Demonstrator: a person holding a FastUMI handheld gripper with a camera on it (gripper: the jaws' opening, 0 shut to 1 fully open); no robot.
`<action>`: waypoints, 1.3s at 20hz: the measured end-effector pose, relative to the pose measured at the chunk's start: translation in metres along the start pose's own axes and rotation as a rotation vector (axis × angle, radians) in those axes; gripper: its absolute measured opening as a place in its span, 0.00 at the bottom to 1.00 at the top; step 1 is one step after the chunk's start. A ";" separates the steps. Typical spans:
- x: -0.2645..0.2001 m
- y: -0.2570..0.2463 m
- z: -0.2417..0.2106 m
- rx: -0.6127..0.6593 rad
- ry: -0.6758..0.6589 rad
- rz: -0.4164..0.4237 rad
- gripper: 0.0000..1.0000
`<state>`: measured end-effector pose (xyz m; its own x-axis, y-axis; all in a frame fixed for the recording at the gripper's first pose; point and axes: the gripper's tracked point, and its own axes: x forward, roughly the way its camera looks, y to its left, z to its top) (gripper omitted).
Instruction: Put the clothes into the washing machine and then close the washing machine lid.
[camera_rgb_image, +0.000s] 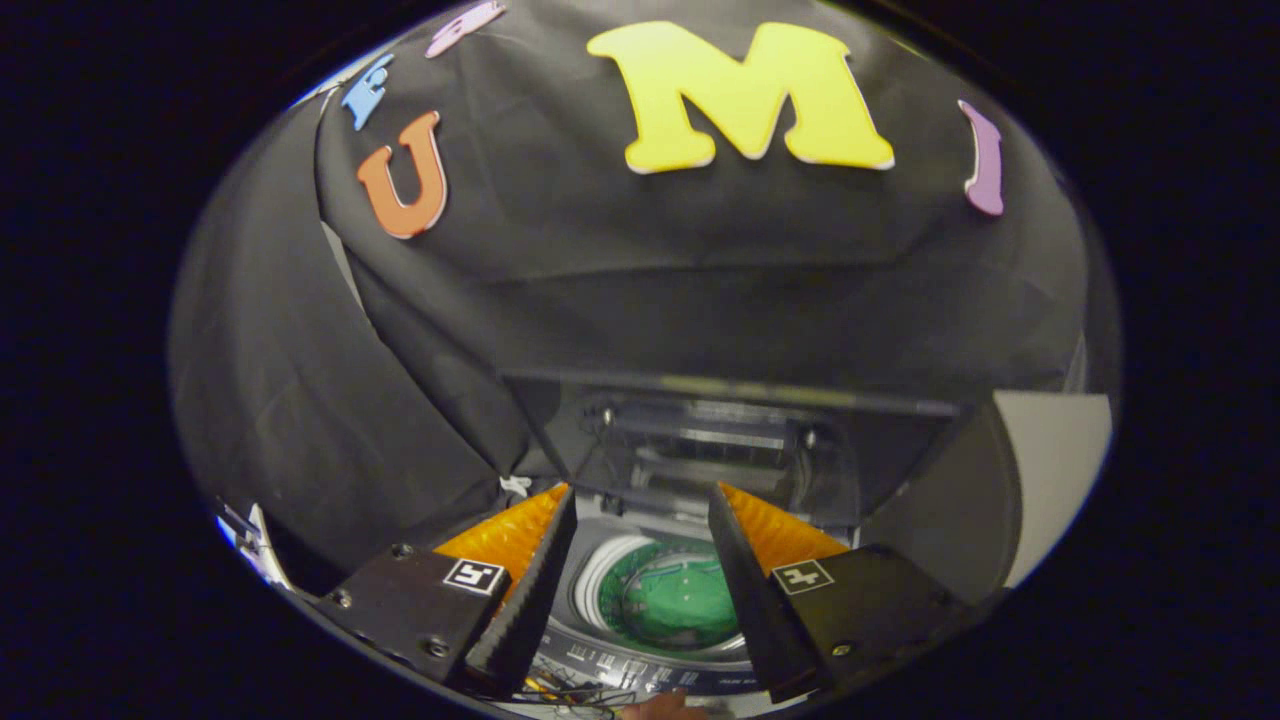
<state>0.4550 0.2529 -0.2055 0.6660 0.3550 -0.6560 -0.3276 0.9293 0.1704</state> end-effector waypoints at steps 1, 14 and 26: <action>0.001 0.000 0.016 0.002 -0.022 -0.001 0.83; 0.094 -0.047 0.073 0.018 -0.019 -0.176 0.84; 0.122 -0.053 0.054 0.050 0.074 -0.186 0.84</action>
<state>0.5902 0.2526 -0.2549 0.6604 0.1702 -0.7314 -0.1686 0.9827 0.0764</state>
